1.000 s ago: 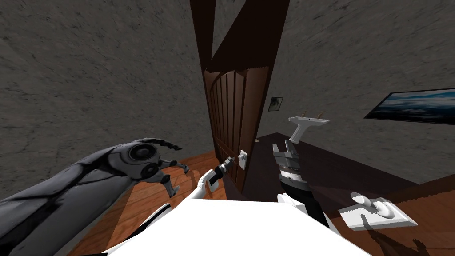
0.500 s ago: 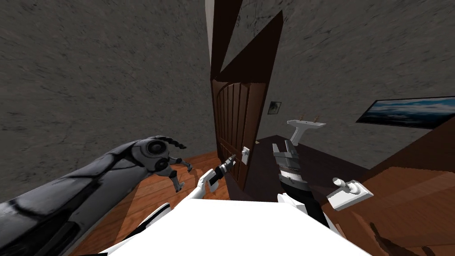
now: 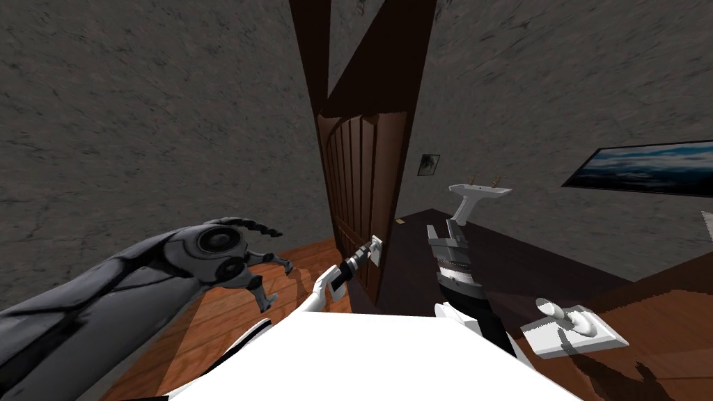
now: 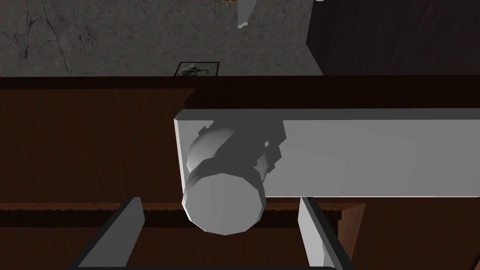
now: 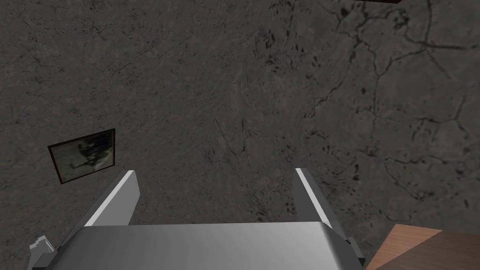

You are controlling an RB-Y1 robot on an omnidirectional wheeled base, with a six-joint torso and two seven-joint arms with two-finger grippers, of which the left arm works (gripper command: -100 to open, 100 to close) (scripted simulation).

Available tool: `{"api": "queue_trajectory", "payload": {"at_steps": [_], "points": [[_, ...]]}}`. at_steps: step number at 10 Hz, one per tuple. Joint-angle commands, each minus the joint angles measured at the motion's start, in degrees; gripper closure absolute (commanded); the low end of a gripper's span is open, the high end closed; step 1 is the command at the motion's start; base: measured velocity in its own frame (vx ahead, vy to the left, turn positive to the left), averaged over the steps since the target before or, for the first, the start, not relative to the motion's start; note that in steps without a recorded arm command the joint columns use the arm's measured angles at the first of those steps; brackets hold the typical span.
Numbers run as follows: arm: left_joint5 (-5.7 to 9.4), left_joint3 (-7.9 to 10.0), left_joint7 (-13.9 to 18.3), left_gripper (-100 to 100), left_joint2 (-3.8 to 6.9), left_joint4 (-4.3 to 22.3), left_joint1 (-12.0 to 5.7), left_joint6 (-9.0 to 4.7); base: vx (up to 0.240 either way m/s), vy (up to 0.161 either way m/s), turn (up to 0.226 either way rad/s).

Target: Push the door open

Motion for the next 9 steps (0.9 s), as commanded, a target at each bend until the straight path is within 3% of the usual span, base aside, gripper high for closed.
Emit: {"api": "queue_trajectory", "payload": {"at_steps": [1,2,3,8,9], "points": [[0.05,0.21,-0.9,-100,-0.88,0.4,-0.05,0.19,0.15,-0.172,-0.033],[0.04,0.16,-0.6,-100,-0.59,0.4,-0.11,0.05,0.064,-0.084,0.005],[0.04,0.16,-0.6,100,-0.59,0.4,-0.11,0.05,-0.007,0.011,0.005],[0.04,0.16,-0.6,100,-0.59,0.4,-0.11,0.05,-0.012,0.017,-0.002],[0.66,-0.03,-2.0,100,-0.99,0.3,0.48,0.88,0.109,-0.028,0.214]]}}
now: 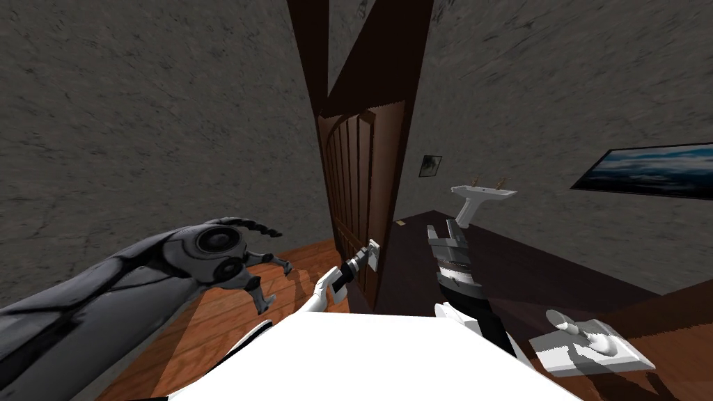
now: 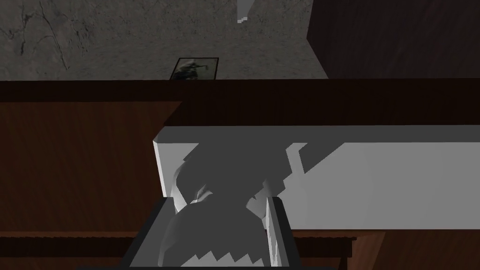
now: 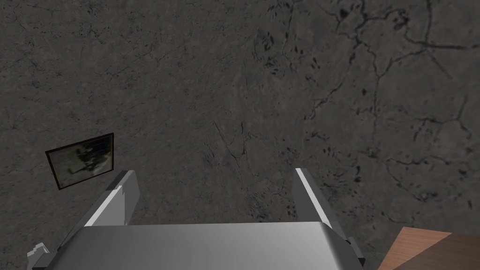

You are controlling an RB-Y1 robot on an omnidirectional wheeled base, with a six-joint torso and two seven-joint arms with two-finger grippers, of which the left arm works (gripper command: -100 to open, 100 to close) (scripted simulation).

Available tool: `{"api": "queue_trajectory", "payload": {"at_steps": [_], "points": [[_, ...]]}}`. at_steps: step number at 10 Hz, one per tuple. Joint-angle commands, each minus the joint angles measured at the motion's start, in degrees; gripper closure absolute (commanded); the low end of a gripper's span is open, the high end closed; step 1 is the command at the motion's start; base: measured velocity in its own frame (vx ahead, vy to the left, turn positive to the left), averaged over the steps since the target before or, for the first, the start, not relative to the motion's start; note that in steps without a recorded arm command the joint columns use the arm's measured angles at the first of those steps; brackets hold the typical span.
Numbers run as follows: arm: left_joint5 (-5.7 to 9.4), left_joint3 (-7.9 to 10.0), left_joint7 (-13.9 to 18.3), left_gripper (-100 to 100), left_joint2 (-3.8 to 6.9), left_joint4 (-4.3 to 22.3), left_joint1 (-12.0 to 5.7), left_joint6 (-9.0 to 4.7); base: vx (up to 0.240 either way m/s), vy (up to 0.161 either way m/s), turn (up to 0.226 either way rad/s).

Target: Push the door open

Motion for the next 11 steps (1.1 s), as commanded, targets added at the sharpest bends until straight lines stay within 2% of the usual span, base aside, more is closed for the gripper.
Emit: {"api": "queue_trajectory", "payload": {"at_steps": [1,5,6,11], "points": [[0.48,0.24,-1.1,100,-0.14,-0.4,0.13,0.61,0.163,-0.092,0.161],[1.79,-0.11,-4.1,100,-1.23,-0.9,1.12,2.04,0.2,-0.126,0.163],[1.2,-1.07,-2.5,-100,-0.56,-1.5,1.12,1.85,-0.037,0.013,0.099],[0.25,-3.22,0.4,-100,0.9,-4.1,1.11,2.64,-0.209,0.154,0.019]]}}
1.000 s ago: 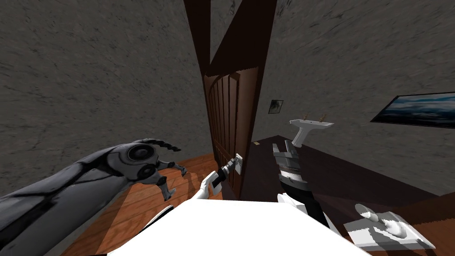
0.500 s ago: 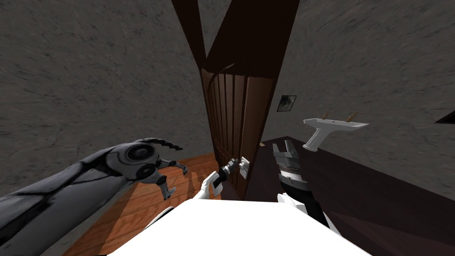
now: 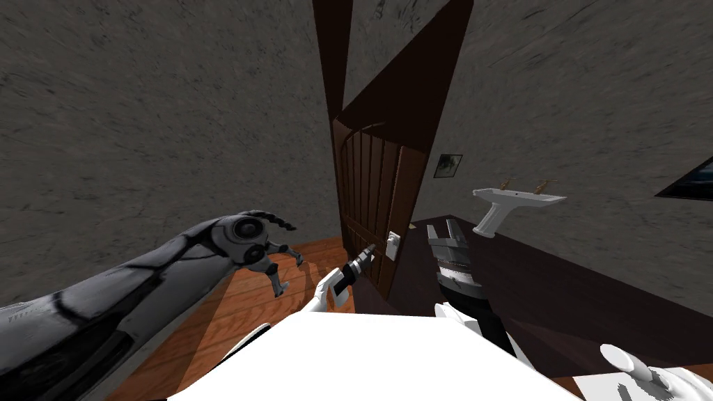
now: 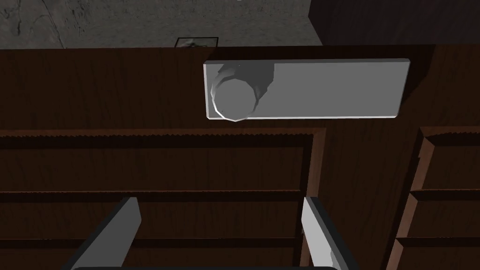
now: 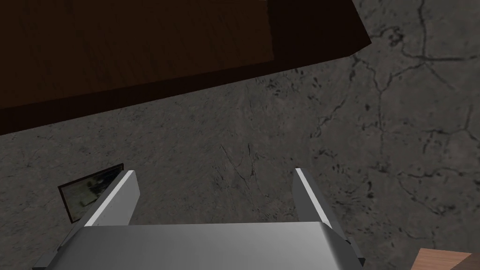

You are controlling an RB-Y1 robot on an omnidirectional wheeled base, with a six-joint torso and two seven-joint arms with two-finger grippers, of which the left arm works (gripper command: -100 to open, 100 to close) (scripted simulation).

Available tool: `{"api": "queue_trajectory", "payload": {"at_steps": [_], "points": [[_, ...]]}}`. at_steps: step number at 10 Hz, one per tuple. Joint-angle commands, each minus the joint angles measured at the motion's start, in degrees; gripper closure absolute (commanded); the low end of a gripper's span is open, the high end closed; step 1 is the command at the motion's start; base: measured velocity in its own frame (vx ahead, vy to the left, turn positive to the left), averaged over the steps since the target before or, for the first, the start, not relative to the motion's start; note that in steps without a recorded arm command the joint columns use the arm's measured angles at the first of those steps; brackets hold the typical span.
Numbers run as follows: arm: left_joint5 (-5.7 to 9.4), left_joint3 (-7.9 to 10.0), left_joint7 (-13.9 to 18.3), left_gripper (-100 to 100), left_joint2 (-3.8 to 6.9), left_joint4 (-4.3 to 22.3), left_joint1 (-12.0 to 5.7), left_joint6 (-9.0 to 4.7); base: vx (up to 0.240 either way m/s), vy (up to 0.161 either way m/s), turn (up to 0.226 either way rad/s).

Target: Push the door open

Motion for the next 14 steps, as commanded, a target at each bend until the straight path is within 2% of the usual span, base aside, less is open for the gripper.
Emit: {"api": "queue_trajectory", "payload": {"at_steps": [1,2,3,5,9,10,11,12,14], "points": [[-0.39,-0.84,1.1,-100,0.5,-0.9,0.01,0.29,-0.22,0.135,0.037],[-0.24,-0.54,0.7,-100,0.36,-0.7,0.04,0.26,-0.098,0.057,-0.001],[-0.3,-0.5,-0.1,-100,-0.65,-0.4,0.23,0.43,0.065,-0.1,-0.031],[-0.33,-0.42,-0.8,-100,-1.45,0.0,0.35,0.51,0.136,-0.157,-0.003],[-0.44,-0.08,-3.8,-100,-4.83,1.4,0.84,0.86,0.185,-0.176,-0.016],[-0.45,-0.03,-4.3,-100,-5.32,1.6,0.91,0.91,0.157,-0.173,-0.007],[-0.45,-0.08,-4.0,-100,-4.99,1.5,0.86,0.84,0.065,-0.071,0.008],[-0.45,-0.08,-4.0,100,-4.99,1.5,0.86,0.84,-0.006,0.006,0.0],[-0.45,-0.08,-4.0,100,-4.99,1.5,0.86,0.84,-0.021,0.026,-0.009]]}}
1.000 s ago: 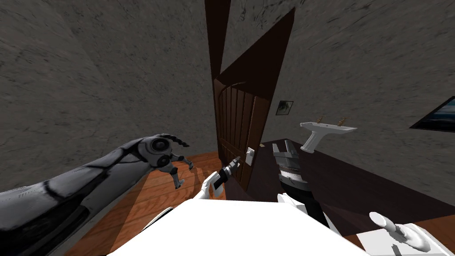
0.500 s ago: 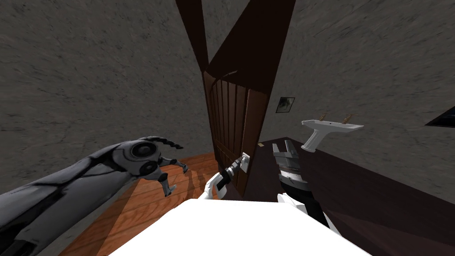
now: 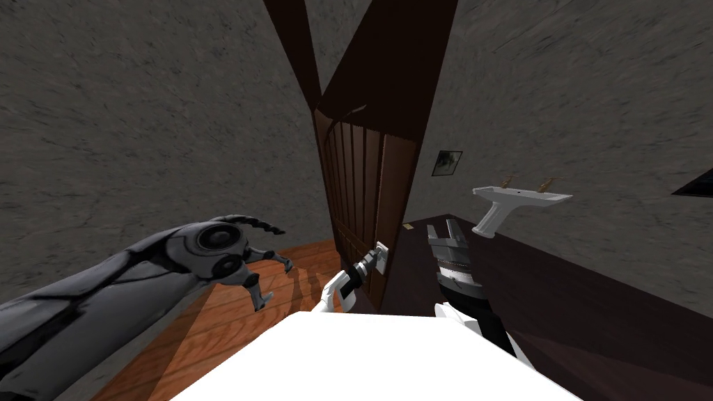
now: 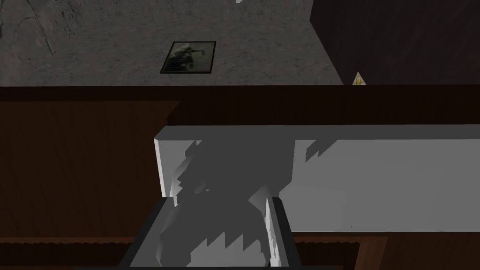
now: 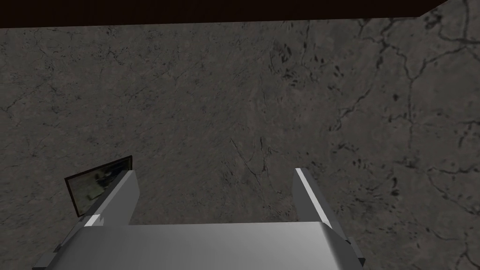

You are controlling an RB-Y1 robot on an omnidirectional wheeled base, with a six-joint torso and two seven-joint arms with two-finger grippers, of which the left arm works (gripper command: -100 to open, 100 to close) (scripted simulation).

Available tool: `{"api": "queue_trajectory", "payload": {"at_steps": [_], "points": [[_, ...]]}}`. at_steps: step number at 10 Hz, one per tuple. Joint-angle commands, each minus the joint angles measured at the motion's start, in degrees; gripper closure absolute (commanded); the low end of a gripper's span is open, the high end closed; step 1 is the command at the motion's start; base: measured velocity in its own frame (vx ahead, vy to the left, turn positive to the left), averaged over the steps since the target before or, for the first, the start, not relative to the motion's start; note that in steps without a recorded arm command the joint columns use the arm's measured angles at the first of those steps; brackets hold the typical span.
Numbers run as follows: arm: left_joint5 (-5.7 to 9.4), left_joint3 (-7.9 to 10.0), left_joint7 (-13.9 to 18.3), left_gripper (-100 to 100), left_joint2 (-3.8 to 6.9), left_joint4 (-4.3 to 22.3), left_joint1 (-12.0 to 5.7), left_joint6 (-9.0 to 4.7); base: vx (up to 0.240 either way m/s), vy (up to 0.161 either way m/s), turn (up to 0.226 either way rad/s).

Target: Push the door open

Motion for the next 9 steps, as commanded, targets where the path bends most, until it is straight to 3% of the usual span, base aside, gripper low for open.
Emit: {"api": "queue_trajectory", "payload": {"at_steps": [1,4,9], "points": [[0.0,-0.04,0.0,100,0.02,0.0,0.07,-0.08,-0.014,0.016,0.005],[0.26,0.0,-0.5,100,0.17,0.1,0.37,0.31,0.03,-0.028,0.037],[1.38,0.14,-2.8,100,0.06,-0.3,1.18,1.31,0.154,-0.172,0.163]]}}
